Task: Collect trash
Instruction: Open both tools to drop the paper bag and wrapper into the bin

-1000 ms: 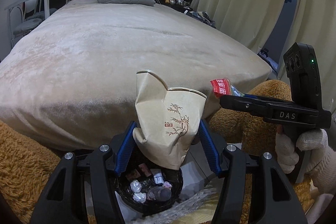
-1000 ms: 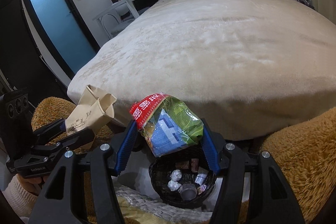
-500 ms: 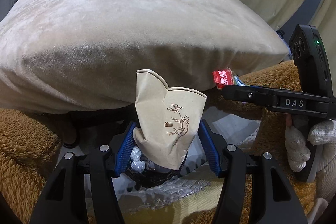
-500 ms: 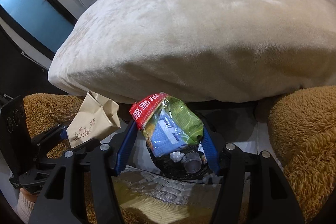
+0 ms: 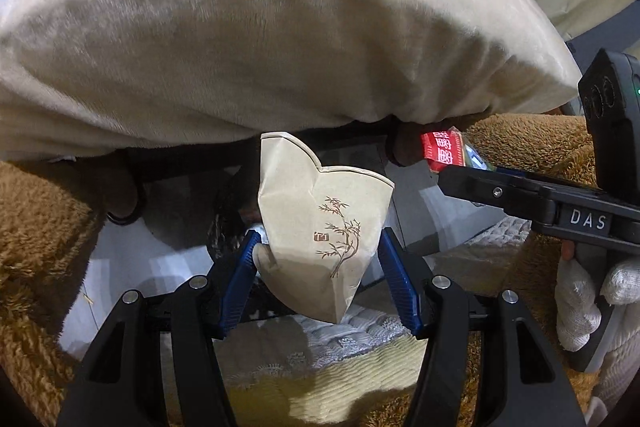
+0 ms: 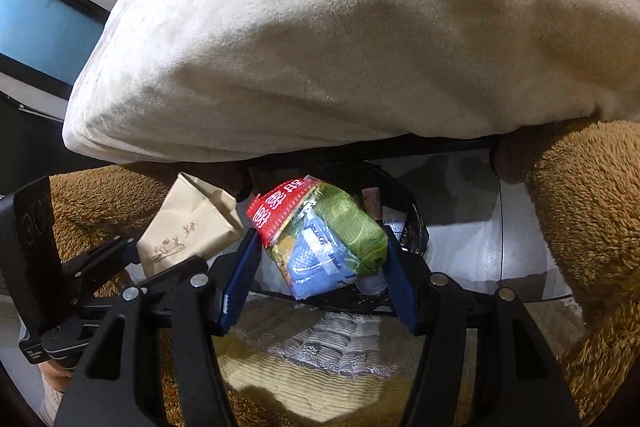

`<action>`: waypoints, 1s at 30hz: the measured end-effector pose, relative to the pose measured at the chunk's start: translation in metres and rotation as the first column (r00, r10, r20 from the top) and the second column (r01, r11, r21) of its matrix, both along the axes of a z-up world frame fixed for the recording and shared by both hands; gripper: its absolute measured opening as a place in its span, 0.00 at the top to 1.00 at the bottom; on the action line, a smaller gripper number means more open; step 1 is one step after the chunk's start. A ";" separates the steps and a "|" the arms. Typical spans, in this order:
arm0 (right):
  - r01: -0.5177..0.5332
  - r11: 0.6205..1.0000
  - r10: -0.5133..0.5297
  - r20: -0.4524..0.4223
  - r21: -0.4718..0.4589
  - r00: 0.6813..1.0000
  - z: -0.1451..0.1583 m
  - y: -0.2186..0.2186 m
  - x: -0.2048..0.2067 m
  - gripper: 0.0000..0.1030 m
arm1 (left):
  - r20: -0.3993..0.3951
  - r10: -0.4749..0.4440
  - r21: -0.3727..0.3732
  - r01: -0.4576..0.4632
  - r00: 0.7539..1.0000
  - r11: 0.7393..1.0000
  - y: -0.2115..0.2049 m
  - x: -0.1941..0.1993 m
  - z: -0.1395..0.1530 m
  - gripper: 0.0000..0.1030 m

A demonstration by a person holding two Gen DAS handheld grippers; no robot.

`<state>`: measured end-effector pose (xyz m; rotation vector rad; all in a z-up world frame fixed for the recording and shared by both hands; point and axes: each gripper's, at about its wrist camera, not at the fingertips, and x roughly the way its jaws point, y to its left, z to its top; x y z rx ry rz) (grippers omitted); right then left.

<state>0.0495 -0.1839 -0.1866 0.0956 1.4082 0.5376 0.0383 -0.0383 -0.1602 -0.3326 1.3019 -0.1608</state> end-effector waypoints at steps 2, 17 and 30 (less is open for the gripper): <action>-0.008 1.000 0.008 -0.004 -0.012 1.000 -0.003 0.004 -0.001 0.42 | -0.020 -0.005 0.010 0.005 1.000 1.000 -0.002 0.002 -0.005 0.43; -0.031 0.999 0.031 0.007 -0.021 0.999 -0.001 0.009 0.000 0.40 | -0.058 -0.008 0.003 0.008 0.998 1.000 -0.003 0.000 -0.016 0.42; -0.027 0.999 0.030 0.086 -0.035 0.996 0.011 0.012 -0.002 0.27 | -0.016 -0.014 0.070 0.015 1.000 0.997 -0.008 -0.001 -0.007 0.24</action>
